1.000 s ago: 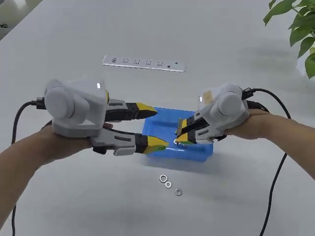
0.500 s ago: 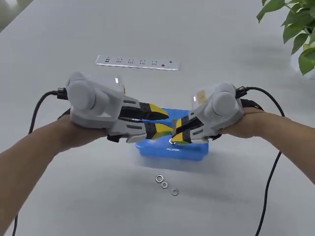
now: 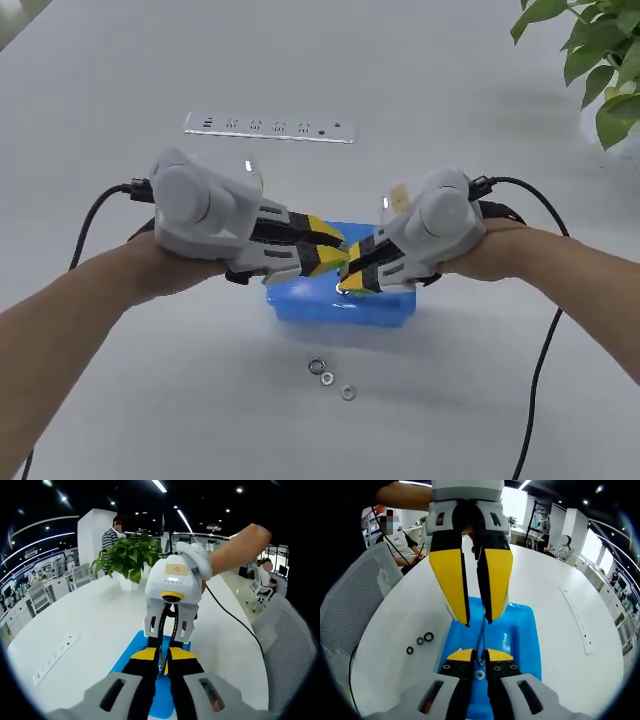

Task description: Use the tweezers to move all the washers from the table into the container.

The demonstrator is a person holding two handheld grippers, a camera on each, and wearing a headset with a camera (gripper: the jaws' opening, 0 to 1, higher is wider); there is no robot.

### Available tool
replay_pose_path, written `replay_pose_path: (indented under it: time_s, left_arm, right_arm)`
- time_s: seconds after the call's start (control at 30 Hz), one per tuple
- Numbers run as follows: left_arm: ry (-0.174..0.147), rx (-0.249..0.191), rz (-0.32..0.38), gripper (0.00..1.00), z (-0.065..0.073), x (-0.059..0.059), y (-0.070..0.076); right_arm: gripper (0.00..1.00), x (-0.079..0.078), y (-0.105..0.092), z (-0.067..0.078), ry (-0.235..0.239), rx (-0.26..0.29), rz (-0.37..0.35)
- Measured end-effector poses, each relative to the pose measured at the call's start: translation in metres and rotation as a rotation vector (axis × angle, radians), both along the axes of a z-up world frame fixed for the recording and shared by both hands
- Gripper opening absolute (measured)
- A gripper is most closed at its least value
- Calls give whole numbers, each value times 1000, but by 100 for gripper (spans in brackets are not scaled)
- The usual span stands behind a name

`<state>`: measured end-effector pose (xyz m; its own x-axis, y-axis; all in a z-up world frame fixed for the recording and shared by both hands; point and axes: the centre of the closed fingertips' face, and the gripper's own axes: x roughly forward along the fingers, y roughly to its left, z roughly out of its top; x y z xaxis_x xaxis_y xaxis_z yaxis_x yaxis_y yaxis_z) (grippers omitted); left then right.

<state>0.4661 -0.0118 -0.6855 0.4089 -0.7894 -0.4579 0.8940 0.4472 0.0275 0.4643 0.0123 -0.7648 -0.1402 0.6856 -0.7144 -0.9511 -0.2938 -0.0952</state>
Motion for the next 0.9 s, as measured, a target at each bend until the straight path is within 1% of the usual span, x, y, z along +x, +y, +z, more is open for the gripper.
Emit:
replay_pose_path:
  time_s: [0.17, 0.37, 0.47, 0.7, 0.9]
  left_arm:
    - [-8, 12, -5, 6, -2, 3, -1]
    - [-14, 12, -19, 6, -2, 5, -2]
    - [-26, 20, -23, 5, -2, 6, -2]
    - [-26, 24, -33, 5, -2, 6, -2]
    - [-31, 31, -36, 5, -1, 6, -2]
  right_arm:
    - [10, 0, 0, 0, -3, -1, 5]
    - [10, 1, -1, 0, -6, -2, 1]
    - [12, 2, -2, 0, -13, -8, 4]
    - [13, 3, -5, 1, -16, -10, -4]
    - [16, 3, -7, 4, -12, -4, -20]
